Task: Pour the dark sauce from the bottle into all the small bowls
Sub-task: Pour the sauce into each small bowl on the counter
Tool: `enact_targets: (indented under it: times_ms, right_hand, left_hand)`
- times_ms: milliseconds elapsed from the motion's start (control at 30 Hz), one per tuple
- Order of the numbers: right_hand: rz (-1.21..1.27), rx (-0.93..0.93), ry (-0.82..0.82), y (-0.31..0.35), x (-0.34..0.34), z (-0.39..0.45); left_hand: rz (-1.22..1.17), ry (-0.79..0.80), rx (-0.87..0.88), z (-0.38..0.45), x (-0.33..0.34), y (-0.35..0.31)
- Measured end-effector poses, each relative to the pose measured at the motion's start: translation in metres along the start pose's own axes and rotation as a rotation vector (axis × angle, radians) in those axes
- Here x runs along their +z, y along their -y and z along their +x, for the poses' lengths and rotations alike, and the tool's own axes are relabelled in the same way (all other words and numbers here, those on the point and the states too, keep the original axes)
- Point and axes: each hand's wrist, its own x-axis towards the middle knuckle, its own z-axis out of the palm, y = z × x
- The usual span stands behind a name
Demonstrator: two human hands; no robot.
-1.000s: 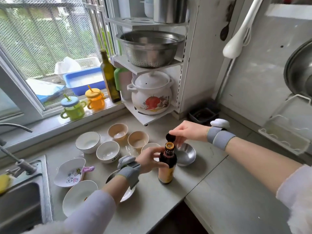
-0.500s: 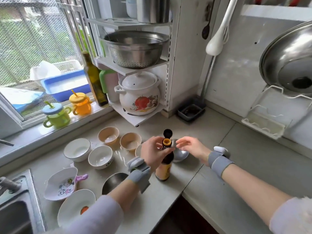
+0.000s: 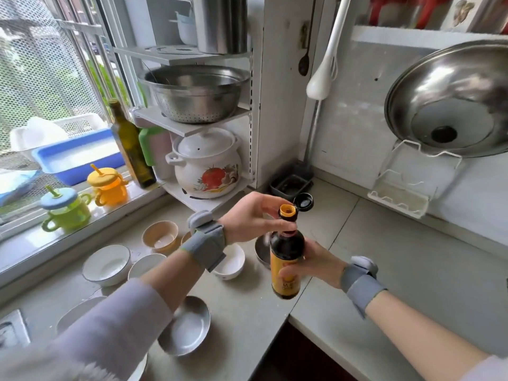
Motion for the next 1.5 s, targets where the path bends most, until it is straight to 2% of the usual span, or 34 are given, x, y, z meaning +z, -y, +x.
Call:
enact_targets:
  times_ms: [167,300,433,667,767,833,1000,1133,1500]
  right_hand:
    - [0.000,-0.042,-0.029,-0.016,-0.025,0.013]
    - [-0.021,-0.088,-0.047,-0.029,-0.051,0.030]
    - [-0.112,-0.077,0.007,-0.044,-0.080,0.046]
    - [-0.274,-0.035,0.091,-0.070,-0.101,0.064]
    - [-0.387,0.010,0.131,-0.083,-0.103,0.073]
    - [-0.439,0.056,0.140,-0.090,-0.102,0.076]
    - [-0.550,0.147,0.154,-0.097,-0.098,0.081]
    - [-0.609,0.214,0.133,-0.101,-0.096,0.083]
    - [-0.747,0.290,0.142,-0.101,-0.094,0.090]
  left_hand:
    - [-0.026,0.029,-0.009,0.029,0.007,-0.003]
    - [-0.164,-0.013,-0.146,0.053,0.016,0.005]
    - [-0.192,-0.020,-0.299,0.066,0.024,0.018]
    - [0.049,-0.094,-0.678,0.041,0.030,0.077]
    - [0.111,-0.103,-0.782,0.031,0.042,0.099]
    - [0.239,-0.048,-0.829,0.024,0.048,0.113]
    - [0.615,0.206,-0.878,0.015,0.056,0.153]
    - [0.670,0.404,-0.954,0.012,0.065,0.171]
    - [0.556,0.366,-0.944,0.013,0.070,0.182]
